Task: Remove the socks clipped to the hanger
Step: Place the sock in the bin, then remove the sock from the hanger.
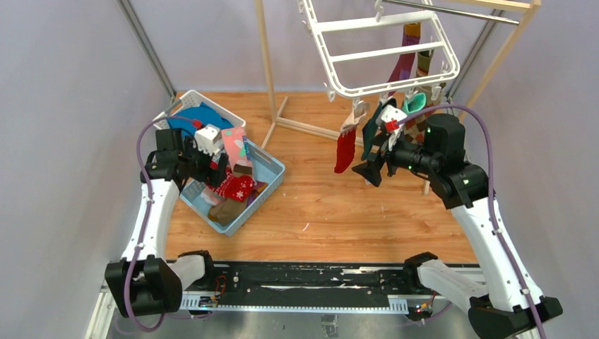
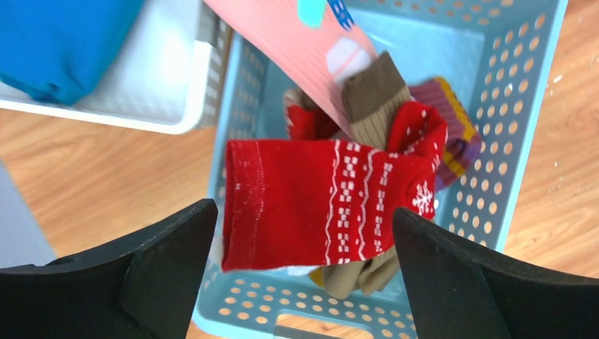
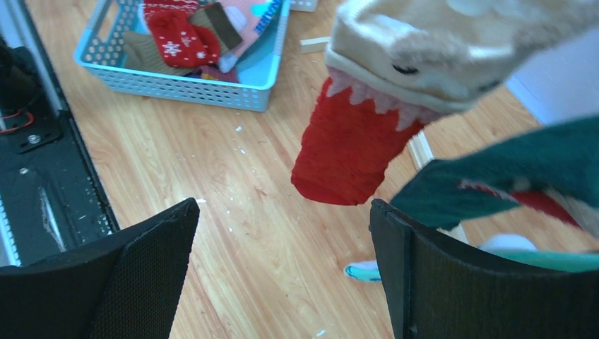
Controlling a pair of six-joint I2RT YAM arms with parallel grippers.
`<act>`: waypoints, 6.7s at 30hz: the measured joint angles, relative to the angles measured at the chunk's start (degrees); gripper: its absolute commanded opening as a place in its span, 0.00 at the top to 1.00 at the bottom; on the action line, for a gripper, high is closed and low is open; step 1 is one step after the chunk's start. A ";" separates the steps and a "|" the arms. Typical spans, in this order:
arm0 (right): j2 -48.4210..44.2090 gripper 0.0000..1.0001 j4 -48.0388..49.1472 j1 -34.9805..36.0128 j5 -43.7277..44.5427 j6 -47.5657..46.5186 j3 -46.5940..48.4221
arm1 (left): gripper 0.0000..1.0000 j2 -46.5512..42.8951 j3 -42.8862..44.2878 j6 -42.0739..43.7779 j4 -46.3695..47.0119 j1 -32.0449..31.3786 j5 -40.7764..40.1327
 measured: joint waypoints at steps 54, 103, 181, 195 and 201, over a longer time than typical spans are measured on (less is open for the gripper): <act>-3.98 0.23 8.96 -16.94 -11.30 11.39 -2.75 | 0.82 25.55 31.43 -23.23 38.21 -54.03 -5.49; 8.57 0.33 41.92 -5.90 -12.44 47.54 -0.11 | 1.00 20.92 29.57 -30.82 39.65 -50.07 18.32; 5.42 0.41 76.65 -8.66 -6.36 71.34 -18.88 | 1.00 21.79 25.22 -32.26 44.76 -50.07 19.26; 5.60 0.42 78.51 -8.57 -1.22 71.23 -21.68 | 1.00 22.45 25.27 -32.35 44.74 -50.07 19.26; 7.74 0.42 85.13 -6.82 -0.90 70.36 -21.94 | 1.00 22.53 25.27 -32.35 44.72 -50.07 19.26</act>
